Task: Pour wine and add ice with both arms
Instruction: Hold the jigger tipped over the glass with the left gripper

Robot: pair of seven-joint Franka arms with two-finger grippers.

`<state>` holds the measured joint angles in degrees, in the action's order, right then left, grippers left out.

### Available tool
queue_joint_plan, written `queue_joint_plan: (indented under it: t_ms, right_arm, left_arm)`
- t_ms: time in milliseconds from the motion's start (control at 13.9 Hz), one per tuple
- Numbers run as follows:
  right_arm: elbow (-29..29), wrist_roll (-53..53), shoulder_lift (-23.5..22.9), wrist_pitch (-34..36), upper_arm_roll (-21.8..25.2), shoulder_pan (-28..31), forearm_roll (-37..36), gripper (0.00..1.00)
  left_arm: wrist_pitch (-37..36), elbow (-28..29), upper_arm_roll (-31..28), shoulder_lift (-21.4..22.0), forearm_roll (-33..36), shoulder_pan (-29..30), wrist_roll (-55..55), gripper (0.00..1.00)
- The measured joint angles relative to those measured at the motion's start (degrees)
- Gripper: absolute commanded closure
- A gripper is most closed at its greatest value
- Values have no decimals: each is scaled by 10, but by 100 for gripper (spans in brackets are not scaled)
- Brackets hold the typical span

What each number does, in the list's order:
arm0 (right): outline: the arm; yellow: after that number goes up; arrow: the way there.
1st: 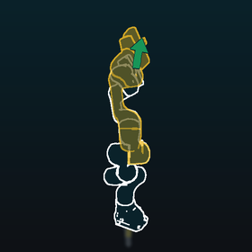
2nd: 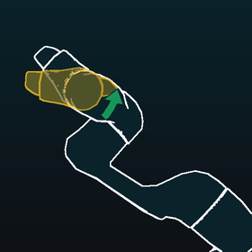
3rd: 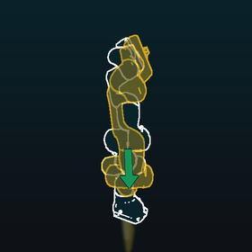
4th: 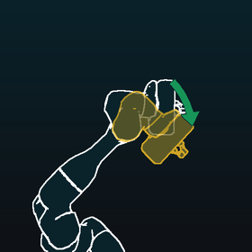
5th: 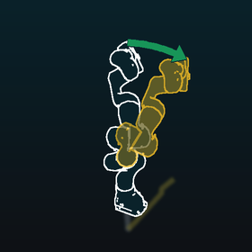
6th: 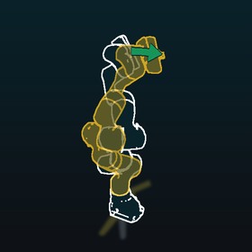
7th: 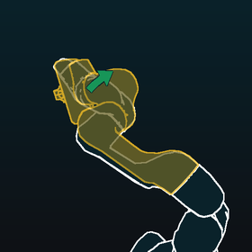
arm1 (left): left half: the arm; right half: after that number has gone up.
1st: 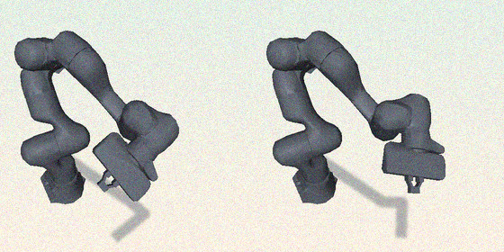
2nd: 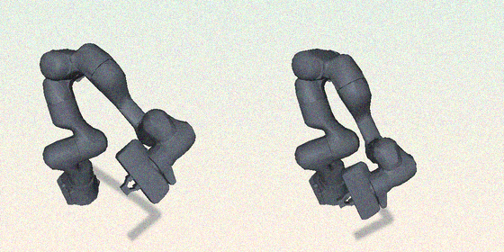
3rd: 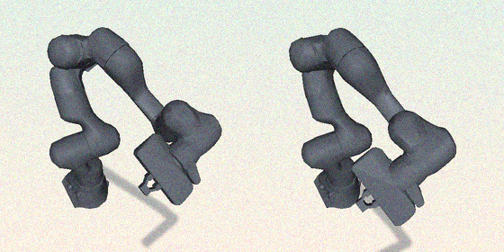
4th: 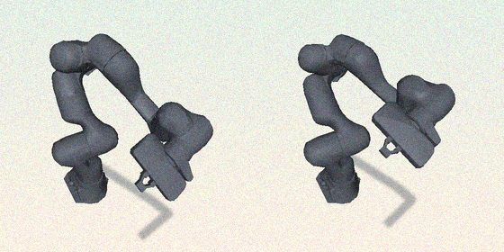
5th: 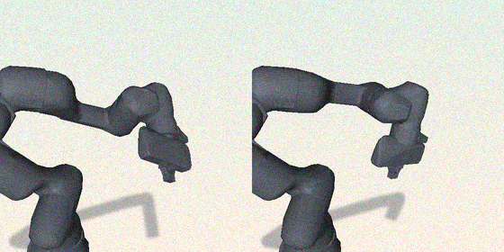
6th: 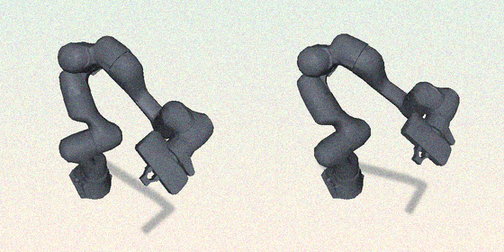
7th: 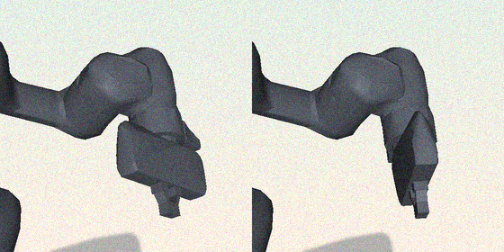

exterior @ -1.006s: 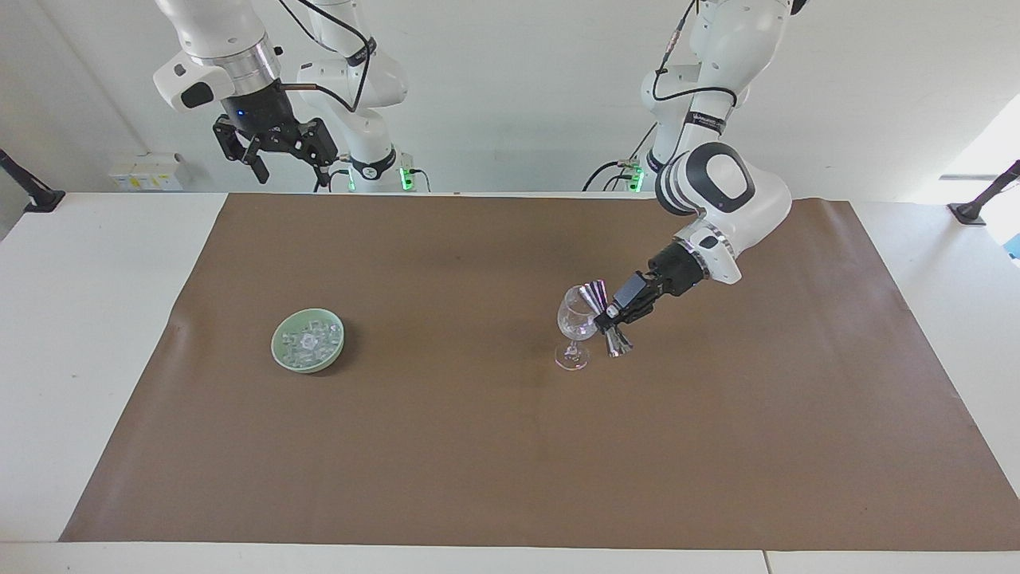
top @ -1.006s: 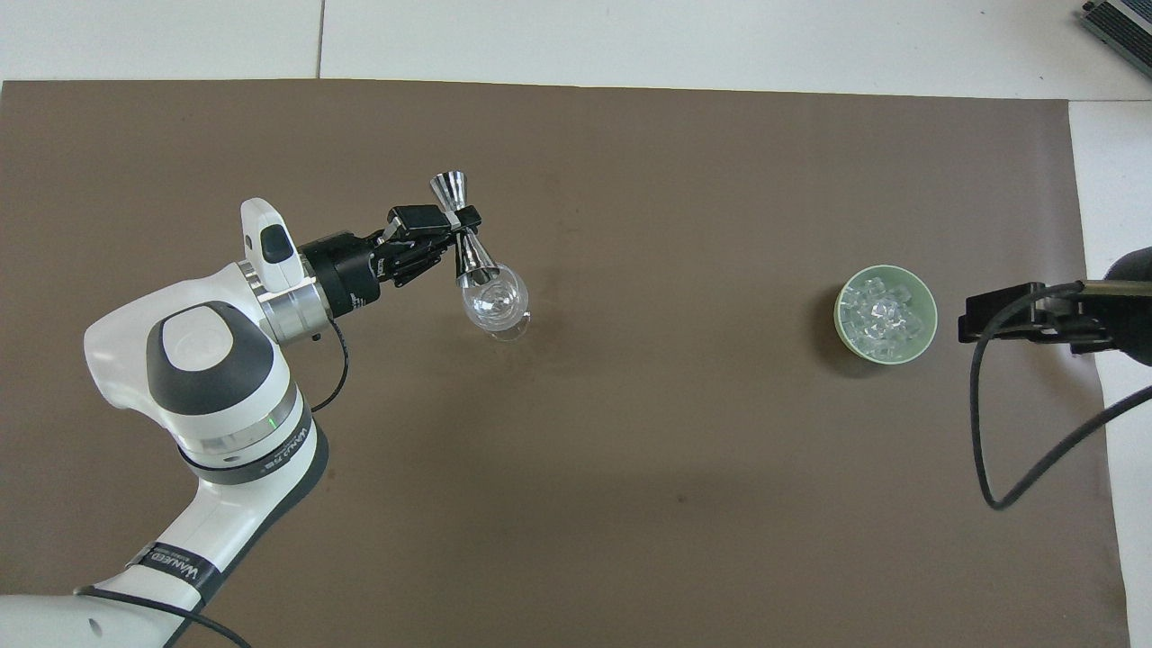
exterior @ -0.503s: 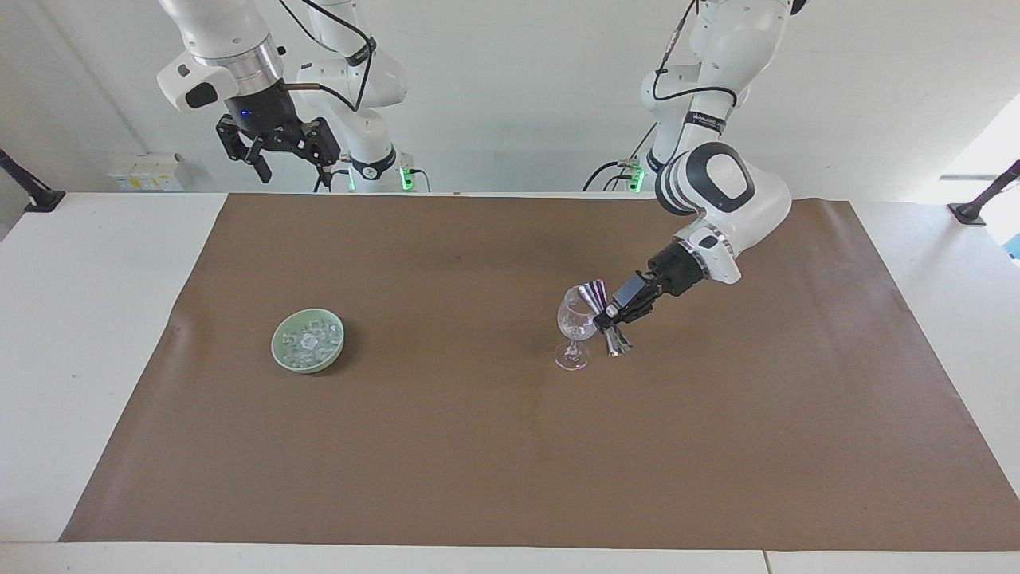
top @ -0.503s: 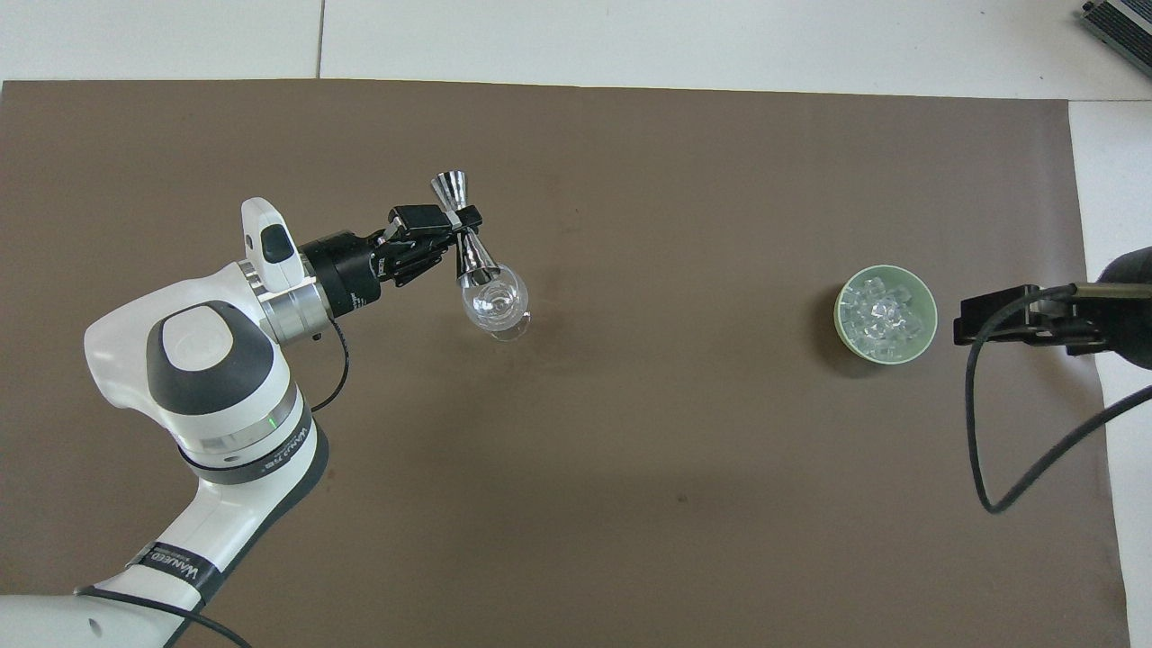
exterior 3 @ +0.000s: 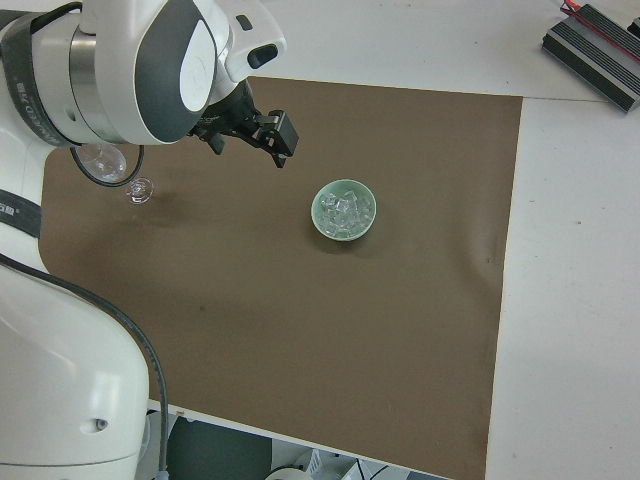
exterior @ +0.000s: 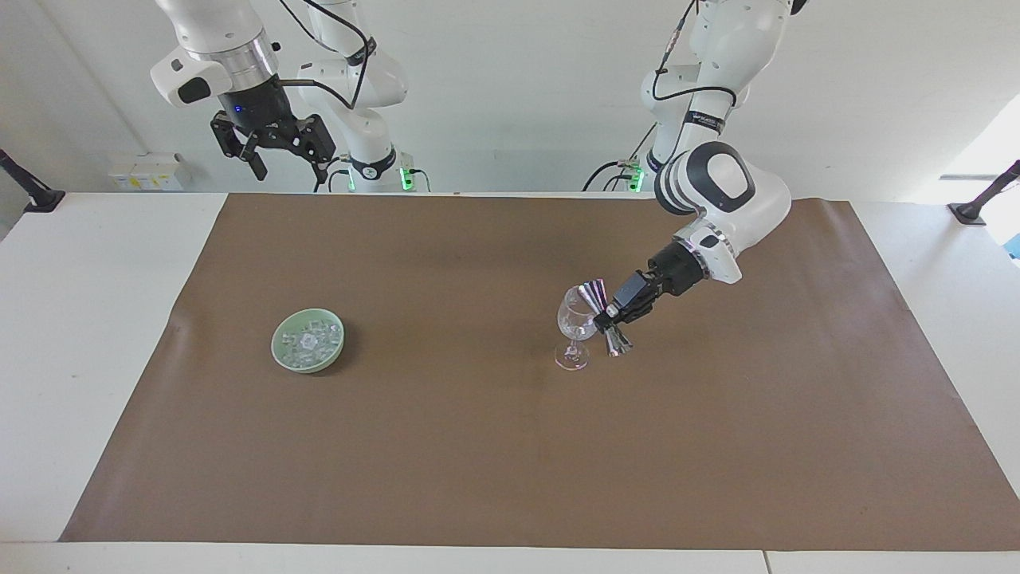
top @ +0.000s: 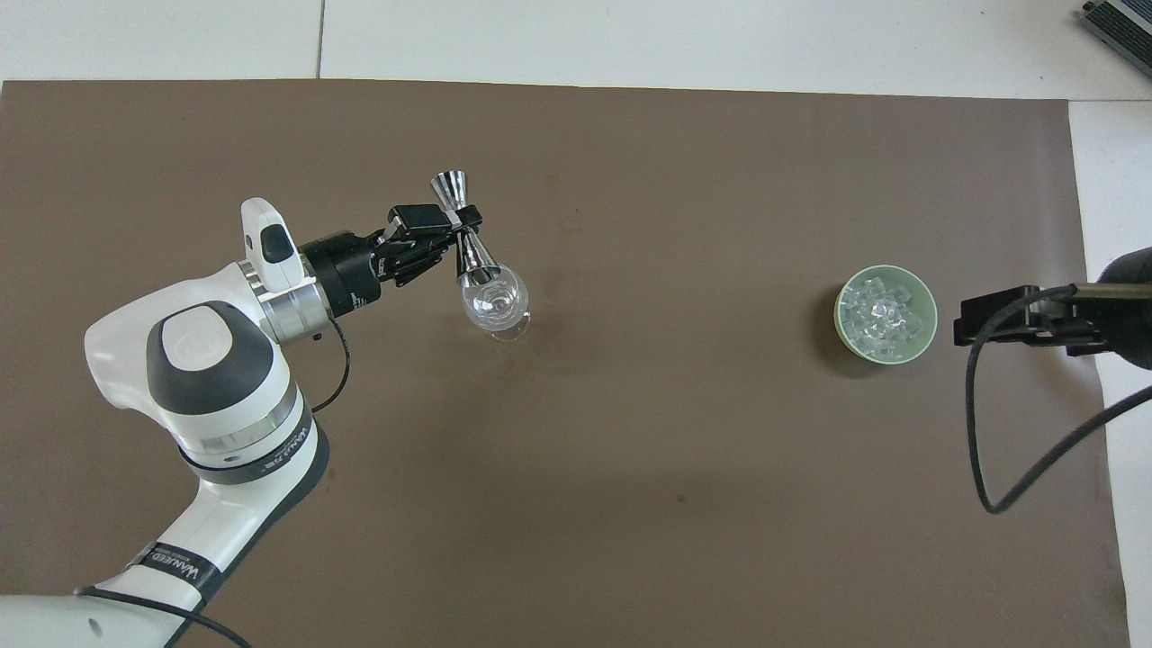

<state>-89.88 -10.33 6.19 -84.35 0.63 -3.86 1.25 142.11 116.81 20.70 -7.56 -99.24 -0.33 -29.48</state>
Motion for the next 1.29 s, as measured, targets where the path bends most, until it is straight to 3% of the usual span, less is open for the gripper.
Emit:
queue_joint_plan:
  t_ms: [719,1294]
  right_arm:
    - [-21,4,16,1,5,4,-1,0]
    - [-38,20,-3,-52,7,6,-3,0]
  left_arm:
    - [0,-2,0,0,0,0,-1,100]
    - [2,-2,-2,0,-5,0,11,100]
